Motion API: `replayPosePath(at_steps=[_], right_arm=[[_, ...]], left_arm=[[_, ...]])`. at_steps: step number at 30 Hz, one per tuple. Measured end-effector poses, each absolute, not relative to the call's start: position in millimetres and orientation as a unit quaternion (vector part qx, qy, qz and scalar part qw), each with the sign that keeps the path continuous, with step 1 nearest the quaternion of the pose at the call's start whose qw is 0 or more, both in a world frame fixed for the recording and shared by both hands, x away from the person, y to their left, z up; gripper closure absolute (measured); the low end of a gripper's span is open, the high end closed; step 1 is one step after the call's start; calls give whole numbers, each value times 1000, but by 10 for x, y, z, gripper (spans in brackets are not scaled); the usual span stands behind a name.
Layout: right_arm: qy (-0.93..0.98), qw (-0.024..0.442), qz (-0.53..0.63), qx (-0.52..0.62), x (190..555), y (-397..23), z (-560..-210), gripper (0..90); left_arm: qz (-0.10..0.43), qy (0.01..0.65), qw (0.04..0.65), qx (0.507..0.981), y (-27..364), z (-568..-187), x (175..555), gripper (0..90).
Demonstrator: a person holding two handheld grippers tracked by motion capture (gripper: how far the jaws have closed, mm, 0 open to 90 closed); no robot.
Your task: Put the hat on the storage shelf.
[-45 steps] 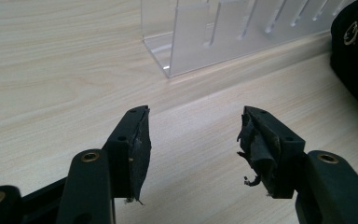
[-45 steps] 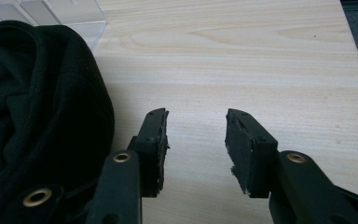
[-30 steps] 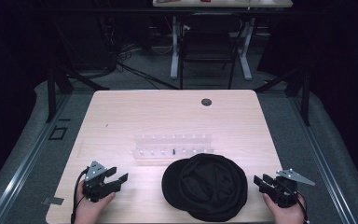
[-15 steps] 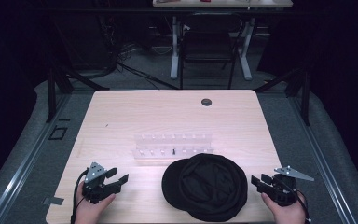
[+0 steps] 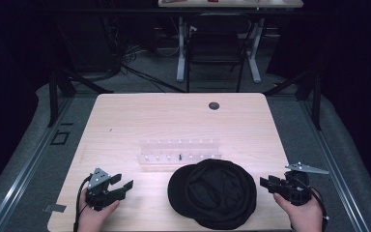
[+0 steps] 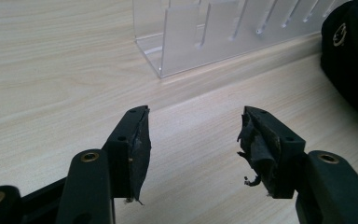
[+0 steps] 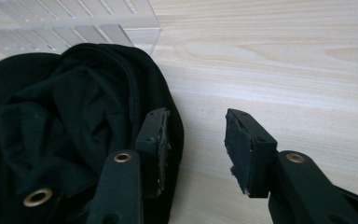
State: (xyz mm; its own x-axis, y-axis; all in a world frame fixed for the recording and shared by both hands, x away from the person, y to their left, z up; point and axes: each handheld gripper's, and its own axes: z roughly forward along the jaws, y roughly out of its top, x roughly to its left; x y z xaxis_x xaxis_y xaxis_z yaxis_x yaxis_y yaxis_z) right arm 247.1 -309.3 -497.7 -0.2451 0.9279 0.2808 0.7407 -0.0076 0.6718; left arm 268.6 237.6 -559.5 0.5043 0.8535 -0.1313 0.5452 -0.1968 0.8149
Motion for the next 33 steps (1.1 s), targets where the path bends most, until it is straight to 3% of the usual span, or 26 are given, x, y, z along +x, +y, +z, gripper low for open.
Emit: replayPosePath(at_steps=[9, 33], right_arm=[[691, 57, 369, 619, 2582, -3083, -4814, 645], [730, -18, 258, 633, 2868, -2918, -4843, 665]], left_arm=[[180, 467, 431, 751, 2383, -5594, 2689, 427], [178, 463, 427, 756, 2371, -5603, 2690, 427]])
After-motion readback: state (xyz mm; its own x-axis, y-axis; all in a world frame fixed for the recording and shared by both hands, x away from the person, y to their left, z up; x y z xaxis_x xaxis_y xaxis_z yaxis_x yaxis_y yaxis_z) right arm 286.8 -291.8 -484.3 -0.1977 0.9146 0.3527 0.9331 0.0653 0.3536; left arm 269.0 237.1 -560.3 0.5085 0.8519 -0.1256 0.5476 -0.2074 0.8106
